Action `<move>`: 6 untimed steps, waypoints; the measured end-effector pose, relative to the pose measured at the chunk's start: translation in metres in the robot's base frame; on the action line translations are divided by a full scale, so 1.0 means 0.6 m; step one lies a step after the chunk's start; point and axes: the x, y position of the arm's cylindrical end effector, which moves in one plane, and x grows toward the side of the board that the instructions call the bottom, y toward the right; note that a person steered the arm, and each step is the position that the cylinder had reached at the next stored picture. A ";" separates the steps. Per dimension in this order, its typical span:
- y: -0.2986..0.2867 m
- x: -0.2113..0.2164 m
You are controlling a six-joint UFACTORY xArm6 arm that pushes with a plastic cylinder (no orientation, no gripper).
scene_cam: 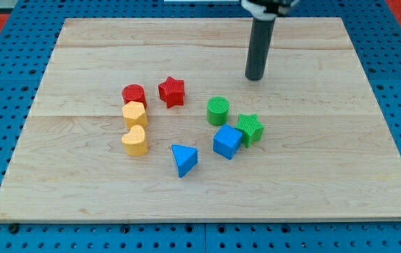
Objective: Slide the green star at the bottom center
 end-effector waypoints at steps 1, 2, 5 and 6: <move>-0.015 -0.046; -0.015 -0.048; -0.012 0.226; -0.040 0.373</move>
